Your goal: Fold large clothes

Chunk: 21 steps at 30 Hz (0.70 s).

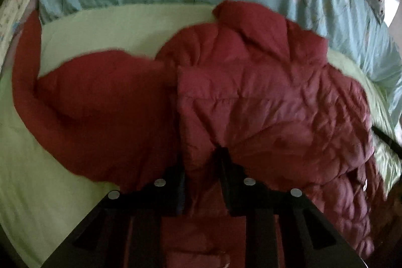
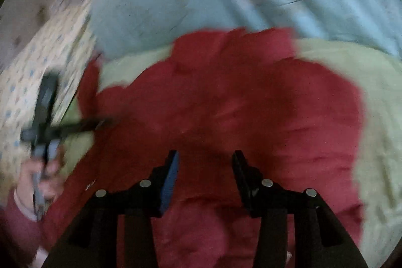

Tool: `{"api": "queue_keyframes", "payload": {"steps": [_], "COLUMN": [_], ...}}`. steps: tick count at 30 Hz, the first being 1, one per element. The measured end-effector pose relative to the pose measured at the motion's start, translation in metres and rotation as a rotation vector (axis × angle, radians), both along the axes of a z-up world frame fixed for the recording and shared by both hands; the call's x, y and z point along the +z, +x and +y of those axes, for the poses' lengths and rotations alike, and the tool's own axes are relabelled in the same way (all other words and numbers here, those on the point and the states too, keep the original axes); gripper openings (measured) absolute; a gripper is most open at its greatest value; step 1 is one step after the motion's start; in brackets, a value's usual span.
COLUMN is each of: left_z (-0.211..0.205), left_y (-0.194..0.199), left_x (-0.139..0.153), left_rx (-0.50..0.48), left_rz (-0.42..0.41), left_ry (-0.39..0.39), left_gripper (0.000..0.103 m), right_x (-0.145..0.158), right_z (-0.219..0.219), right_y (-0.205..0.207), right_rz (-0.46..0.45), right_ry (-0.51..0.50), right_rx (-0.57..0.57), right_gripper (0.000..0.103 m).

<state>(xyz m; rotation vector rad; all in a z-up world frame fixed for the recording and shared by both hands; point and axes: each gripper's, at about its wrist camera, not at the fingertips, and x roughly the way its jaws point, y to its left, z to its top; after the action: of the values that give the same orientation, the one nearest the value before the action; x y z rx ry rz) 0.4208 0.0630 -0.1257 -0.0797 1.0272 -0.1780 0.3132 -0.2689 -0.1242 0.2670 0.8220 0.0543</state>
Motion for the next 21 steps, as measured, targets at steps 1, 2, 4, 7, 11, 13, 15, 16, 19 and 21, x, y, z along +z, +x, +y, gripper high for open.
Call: {"api": "queue_keyframes", "payload": {"steps": [1, 2, 4, 7, 11, 13, 15, 16, 19, 21], "left_z": [0.000, 0.000, 0.004, 0.004, -0.005, -0.018, -0.036, -0.037, -0.037, -0.033], "left_y": [-0.001, -0.002, -0.009, -0.022, -0.032, -0.032, -0.017, -0.013, 0.020, 0.030], "left_x": [-0.002, -0.002, 0.006, 0.029, 0.057, 0.056, 0.038, 0.033, -0.009, -0.023], "left_rx": [0.001, 0.003, 0.017, 0.039, -0.025, -0.086, -0.099, -0.089, -0.044, -0.030], "left_rz": [0.001, -0.002, -0.027, -0.108, -0.197, -0.191, -0.160, -0.142, -0.028, -0.014], "left_ry": [0.002, 0.003, 0.007, 0.017, -0.063, -0.086, -0.022, 0.010, 0.018, -0.014], "left_gripper": [0.029, 0.031, 0.032, 0.032, 0.032, 0.032, 0.032, 0.032, 0.032, 0.032], "right_x": [0.001, -0.002, -0.012, -0.041, -0.057, -0.058, -0.060, -0.060, -0.055, -0.041], "right_z": [-0.012, -0.024, -0.040, -0.050, -0.049, -0.044, -0.039, -0.038, -0.037, -0.026], "right_y": [0.001, 0.005, 0.015, 0.031, 0.037, 0.039, 0.041, 0.042, 0.031, 0.024], "right_rz": [0.000, 0.016, 0.068, 0.173, 0.198, 0.200, 0.203, 0.205, 0.212, 0.181], "right_ry": [0.004, 0.006, 0.001, -0.035, -0.097, -0.120, -0.147, -0.153, -0.158, -0.172], "right_rx": [-0.043, -0.092, -0.129, -0.152, -0.154, -0.164, -0.164, -0.164, -0.179, -0.174], "right_gripper": [0.050, 0.051, 0.052, 0.049, 0.050, 0.051, 0.051, 0.051, 0.051, 0.053]}}
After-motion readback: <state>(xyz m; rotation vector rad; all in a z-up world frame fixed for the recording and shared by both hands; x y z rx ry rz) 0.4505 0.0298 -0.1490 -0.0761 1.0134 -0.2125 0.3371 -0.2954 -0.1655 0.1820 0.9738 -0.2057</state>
